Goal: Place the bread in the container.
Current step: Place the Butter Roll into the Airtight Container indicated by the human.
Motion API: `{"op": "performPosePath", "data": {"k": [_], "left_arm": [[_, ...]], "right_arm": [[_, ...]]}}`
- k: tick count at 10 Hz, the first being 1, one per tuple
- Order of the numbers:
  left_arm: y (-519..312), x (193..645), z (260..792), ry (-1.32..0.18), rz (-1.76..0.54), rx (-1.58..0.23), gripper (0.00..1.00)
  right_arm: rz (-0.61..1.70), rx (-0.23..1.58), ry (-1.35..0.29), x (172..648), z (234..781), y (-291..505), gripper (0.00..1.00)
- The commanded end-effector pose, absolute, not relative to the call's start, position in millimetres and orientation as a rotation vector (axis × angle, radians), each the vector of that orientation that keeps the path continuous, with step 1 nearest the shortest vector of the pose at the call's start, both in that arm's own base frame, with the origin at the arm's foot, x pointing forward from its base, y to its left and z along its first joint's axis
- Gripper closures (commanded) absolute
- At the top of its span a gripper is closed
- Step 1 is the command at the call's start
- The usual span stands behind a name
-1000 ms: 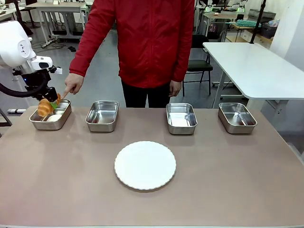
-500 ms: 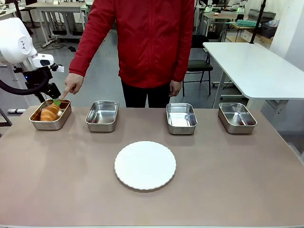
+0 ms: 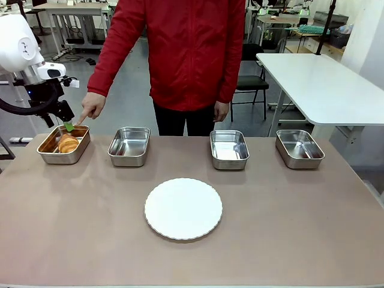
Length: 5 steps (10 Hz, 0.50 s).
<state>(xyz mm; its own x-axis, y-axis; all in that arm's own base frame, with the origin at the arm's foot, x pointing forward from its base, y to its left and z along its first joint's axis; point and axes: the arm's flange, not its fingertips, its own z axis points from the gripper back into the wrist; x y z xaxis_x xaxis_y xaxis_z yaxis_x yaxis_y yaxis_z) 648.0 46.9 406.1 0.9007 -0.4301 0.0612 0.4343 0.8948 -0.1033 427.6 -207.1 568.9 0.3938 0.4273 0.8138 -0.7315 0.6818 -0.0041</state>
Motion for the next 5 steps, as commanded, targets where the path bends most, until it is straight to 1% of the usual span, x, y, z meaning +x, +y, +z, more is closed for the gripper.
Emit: {"op": "performPosePath", "data": {"k": [1, 5], "left_arm": [[47.4, 651.3, 401.8, -0.052, -0.446, -0.111, 0.0], [47.4, 651.0, 399.9, -0.043, -0.446, -0.113, 0.0]], "right_arm": [[0.764, 0.391, -0.908, 427.4, 570.4, -206.9, 0.0], [0.764, 0.391, -0.908, 427.4, 570.4, -206.9, 0.0]]}}
